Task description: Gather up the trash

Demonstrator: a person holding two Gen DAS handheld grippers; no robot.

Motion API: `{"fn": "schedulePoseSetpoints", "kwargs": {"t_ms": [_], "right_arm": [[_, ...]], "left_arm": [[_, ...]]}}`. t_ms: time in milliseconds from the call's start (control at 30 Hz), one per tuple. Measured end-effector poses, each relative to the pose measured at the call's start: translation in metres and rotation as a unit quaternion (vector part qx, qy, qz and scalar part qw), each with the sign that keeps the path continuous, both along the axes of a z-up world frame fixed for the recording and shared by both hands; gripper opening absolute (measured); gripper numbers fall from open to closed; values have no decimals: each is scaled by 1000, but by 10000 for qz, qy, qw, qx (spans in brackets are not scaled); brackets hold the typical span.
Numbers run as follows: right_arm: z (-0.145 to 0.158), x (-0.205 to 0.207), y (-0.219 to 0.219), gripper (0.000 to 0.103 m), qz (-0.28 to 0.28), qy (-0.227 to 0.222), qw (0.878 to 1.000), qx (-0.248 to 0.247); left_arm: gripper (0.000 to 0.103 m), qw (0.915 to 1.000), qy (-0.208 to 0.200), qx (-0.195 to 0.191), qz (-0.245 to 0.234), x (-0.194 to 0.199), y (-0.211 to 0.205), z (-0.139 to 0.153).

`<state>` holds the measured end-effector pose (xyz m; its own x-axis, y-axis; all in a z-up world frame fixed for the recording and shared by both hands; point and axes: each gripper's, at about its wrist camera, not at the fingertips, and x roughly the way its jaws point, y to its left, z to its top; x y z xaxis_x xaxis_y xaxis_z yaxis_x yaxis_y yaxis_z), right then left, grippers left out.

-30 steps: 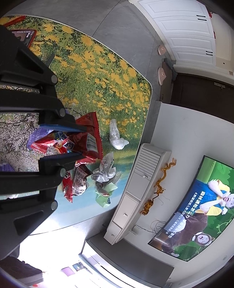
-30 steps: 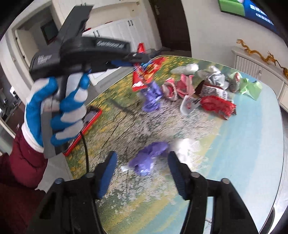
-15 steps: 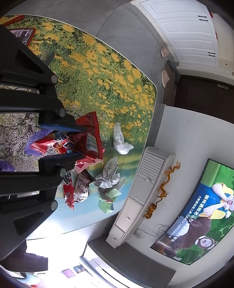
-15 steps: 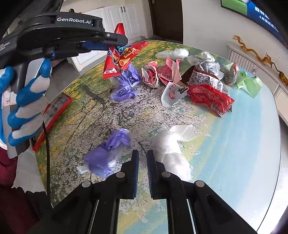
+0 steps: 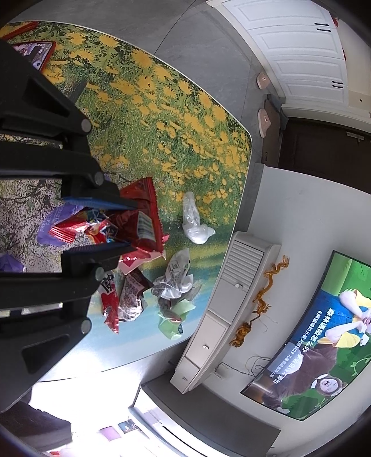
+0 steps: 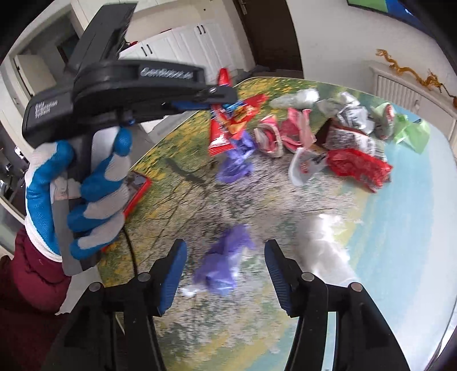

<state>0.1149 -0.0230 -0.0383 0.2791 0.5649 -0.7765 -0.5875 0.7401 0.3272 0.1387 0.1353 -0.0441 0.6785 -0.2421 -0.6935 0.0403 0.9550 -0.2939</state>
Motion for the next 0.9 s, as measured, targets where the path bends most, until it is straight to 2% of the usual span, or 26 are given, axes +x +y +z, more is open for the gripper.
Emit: {"fn": "schedulePoseSetpoints", "kwargs": {"t_ms": [100, 133, 167, 200, 233, 433, 533, 667, 800, 900], "right_arm": [[-10, -5, 19, 55, 44, -19, 9995, -321], [-15, -5, 25, 52, 53, 8, 9992, -403], [-19, -6, 28, 47, 41, 18, 9989, -462], [-21, -7, 29, 34, 13, 6, 9987, -516], [-21, -7, 29, 30, -19, -40, 9986, -530], [9, -16, 5, 29, -341, -482, 9981, -202], [29, -22, -24, 29, -699, -733, 9948, -82], [53, -29, -80, 29, -1396, -1022, 9849, -9], [71, -38, -148, 29, -2290, -1224, 9657, -39], [73, -51, -205, 29, -2999, -1273, 9454, -82]], "left_arm": [[20, 10000, -44, 22, -52, -3, -2, 3], [20, 9999, -74, 36, -76, -5, -2, 4], [20, 9999, -100, 43, -99, -7, -2, 5], [20, 9998, -120, 44, -122, -8, -2, 6], [20, 9997, -159, 39, -165, -10, -2, 7], [20, 9968, -486, -237, -583, -26, -5, 20], [20, 9933, -678, -196, -920, -36, -21, 32], [20, 9878, -714, -240, -1366, -42, -52, 43], [20, 9767, -665, -347, -2009, -45, -104, 51], [20, 9627, -585, -390, -2614, -48, -156, 55]]}}
